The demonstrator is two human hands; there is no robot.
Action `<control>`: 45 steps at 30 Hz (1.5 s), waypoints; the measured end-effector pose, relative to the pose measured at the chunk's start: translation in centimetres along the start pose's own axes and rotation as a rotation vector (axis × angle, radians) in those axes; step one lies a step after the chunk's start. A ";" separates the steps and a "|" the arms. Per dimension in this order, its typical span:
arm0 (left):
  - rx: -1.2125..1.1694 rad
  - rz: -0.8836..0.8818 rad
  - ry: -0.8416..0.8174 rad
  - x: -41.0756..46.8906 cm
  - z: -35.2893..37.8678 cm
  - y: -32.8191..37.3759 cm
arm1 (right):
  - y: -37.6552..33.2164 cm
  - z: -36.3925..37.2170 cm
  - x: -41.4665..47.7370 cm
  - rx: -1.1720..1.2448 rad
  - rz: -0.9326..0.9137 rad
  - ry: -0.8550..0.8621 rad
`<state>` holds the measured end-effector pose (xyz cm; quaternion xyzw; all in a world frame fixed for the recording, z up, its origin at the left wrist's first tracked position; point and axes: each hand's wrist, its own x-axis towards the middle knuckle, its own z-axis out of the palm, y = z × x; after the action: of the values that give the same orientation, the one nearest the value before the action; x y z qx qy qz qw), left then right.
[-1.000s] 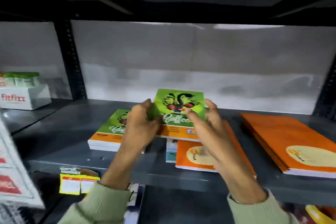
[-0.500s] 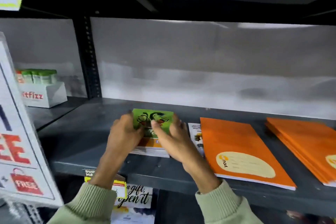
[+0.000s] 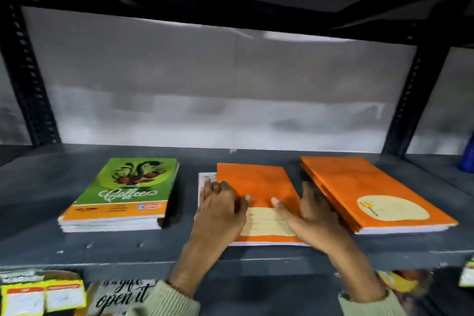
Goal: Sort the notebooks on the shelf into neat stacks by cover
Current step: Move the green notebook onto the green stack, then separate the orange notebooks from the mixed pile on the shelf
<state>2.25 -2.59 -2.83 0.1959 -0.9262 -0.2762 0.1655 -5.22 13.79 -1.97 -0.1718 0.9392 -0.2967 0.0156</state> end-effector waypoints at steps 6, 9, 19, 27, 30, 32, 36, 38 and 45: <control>-0.506 -0.026 0.135 0.2 0.2 2.0 | 1.3 -0.6 -1.1 0.310 -0.063 0.037; -0.874 -0.107 0.145 -0.3 -0.4 2.7 | 1.4 -1.3 -1.3 0.452 -0.089 0.014; -1.420 -0.105 0.271 -1.6 -3.0 7.4 | 3.3 -6.3 -0.9 0.905 -0.295 0.082; -1.219 -0.023 0.208 0.3 5.2 16.9 | 11.9 -15.8 1.2 0.768 -0.220 0.192; -1.138 -0.026 0.155 0.8 8.6 18.6 | 15.1 -16.8 1.9 0.625 -0.140 0.164; -1.083 -0.052 0.137 0.9 10.3 18.6 | 16.2 -16.8 2.2 0.527 -0.107 0.139; -0.820 -0.056 0.066 0.9 11.3 18.7 | 17.2 -16.2 2.5 0.294 -0.048 0.088; -0.776 -0.071 0.025 0.8 10.6 18.7 | 17.0 -15.7 2.7 0.032 -0.022 0.119; -0.488 -0.062 0.259 0.6 4.1 11.5 | 8.0 -13.3 -0.8 0.221 -0.435 0.349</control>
<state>-3.08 7.81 0.65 0.2123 -0.7969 -0.4689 0.3163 -8.69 27.50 4.39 -0.3128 0.8307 -0.4188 -0.1916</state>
